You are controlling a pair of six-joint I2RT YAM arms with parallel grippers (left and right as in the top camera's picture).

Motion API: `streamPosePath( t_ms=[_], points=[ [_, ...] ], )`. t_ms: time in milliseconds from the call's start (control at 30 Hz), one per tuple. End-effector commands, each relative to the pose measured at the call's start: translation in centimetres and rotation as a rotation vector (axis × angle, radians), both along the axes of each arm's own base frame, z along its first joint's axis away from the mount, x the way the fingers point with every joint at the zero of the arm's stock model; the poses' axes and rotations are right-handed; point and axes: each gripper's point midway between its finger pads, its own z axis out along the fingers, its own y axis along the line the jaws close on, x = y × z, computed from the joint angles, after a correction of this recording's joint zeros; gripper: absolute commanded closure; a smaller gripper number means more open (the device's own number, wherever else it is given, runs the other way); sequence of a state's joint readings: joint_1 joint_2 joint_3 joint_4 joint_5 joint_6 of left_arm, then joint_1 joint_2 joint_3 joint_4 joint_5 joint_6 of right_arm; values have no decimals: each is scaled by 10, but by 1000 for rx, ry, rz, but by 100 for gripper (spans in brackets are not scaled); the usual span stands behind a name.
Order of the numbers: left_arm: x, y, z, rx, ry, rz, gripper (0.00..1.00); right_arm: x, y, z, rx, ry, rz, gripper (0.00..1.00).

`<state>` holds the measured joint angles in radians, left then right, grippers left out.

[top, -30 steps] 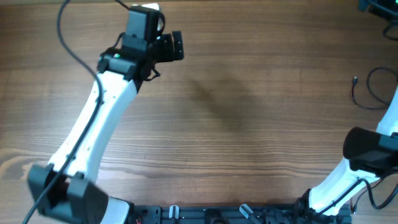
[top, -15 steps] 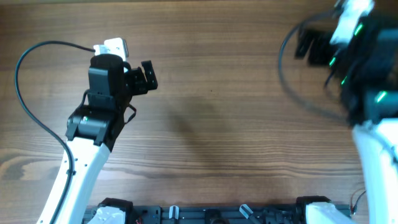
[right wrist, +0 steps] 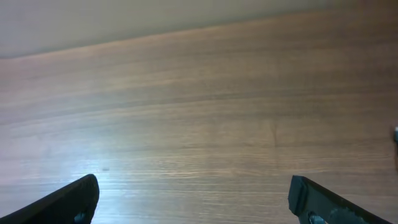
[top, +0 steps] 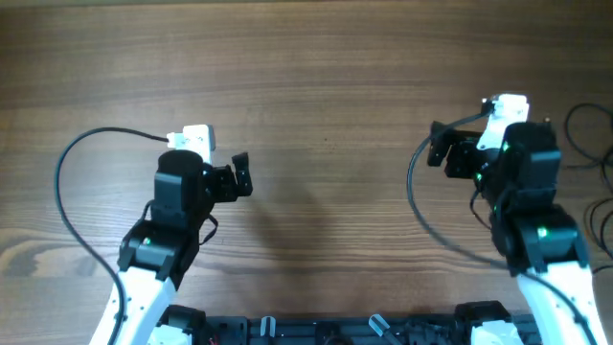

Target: Untangle cables

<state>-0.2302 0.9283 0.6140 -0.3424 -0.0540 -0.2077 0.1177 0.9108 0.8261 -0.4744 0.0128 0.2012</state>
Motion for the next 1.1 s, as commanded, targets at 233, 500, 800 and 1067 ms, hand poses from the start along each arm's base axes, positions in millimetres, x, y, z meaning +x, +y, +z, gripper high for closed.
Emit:
streamPosePath(
  t_ms=[233, 500, 800, 1067],
  points=[
    [-4, -3, 2, 60, -19, -73, 0, -17, 14, -29, -4, -54, -30, 0],
    [1, 13, -28, 171, 78, -23, 0, 13, 59, -84, -19, 77, 210, 0],
    [1, 13, -34, 175, 95, -24, 0, 14, 40, -84, -41, 85, 91, 0],
    [1, 13, -34, 174, 95, -24, 0, 11, 39, -89, -45, 108, 91, 0]
  ],
)
